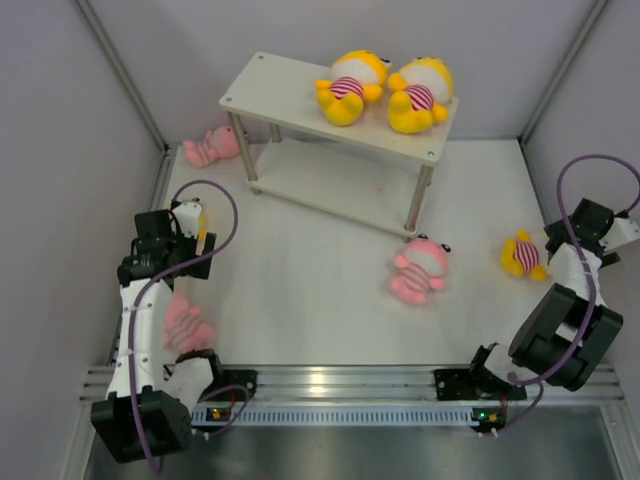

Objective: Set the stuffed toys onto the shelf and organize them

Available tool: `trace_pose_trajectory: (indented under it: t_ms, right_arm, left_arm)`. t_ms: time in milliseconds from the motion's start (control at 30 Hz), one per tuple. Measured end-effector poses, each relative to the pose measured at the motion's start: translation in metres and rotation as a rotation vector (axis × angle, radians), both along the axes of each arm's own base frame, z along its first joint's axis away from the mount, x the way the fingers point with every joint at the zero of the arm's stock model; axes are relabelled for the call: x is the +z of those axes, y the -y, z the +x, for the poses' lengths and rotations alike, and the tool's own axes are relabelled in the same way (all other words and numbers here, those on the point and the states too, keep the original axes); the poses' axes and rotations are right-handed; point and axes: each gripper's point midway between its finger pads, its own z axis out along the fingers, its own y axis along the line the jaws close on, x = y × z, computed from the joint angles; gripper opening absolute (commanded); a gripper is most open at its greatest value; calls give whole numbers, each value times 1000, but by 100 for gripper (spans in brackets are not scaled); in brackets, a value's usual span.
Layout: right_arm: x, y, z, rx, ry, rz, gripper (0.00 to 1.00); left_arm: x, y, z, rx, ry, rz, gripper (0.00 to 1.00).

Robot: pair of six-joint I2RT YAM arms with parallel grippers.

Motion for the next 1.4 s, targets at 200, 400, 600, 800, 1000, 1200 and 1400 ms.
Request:
trace_pose_trajectory:
  t_ms: [200,400,600,800,1000,1200,1400]
  right_arm:
    - [-36,8,15,-9,-47,50,60]
    - [-48,10,28,34,-39,56,0]
    - [-22,0,36,74,7,11,0]
    - [93,-41,41,170,216,-172,0]
    - [248,-102,22,291,528,-347,0]
    - [381,-190,-2,527,835,-367,0]
    - [444,-309,-2,884,998,-252,0]
  left_arm:
    - [-1,21,-4,-99,-22,-77,99]
    - [6,49,-4,-227,-38,-140,99]
    - [20,89,-2,-398,-33,-153,99]
    - [35,139,-8,-606,-70,-153,99]
    - [93,157,-5,-693,45,-155,99]
    - [168,168,0,-756,247,-151,99]
    - [195,181,-1,-812,305,-197,99]
